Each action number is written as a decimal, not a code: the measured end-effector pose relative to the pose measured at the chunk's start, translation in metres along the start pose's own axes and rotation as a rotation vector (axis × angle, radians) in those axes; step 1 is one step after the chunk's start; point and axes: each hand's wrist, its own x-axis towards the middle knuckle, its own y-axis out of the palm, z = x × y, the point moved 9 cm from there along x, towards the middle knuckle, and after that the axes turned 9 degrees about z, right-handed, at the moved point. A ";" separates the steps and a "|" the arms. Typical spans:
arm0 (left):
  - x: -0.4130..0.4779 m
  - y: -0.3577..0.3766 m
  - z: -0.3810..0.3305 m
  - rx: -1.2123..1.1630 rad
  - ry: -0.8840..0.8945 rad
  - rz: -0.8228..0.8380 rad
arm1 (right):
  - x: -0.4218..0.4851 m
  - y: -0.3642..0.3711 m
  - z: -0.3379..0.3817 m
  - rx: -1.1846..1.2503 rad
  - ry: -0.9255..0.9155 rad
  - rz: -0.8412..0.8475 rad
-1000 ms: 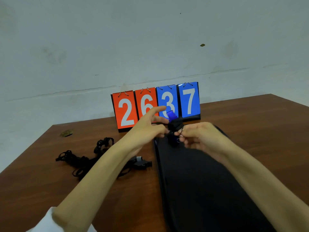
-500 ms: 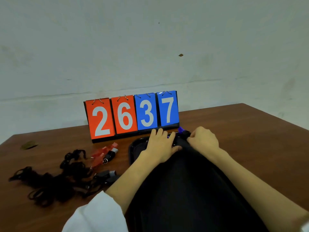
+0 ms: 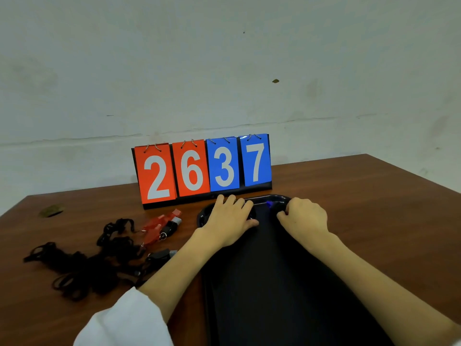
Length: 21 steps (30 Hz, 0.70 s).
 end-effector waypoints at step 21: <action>0.002 -0.008 -0.008 -0.004 0.003 -0.076 | 0.002 0.003 0.021 0.155 -0.289 -0.047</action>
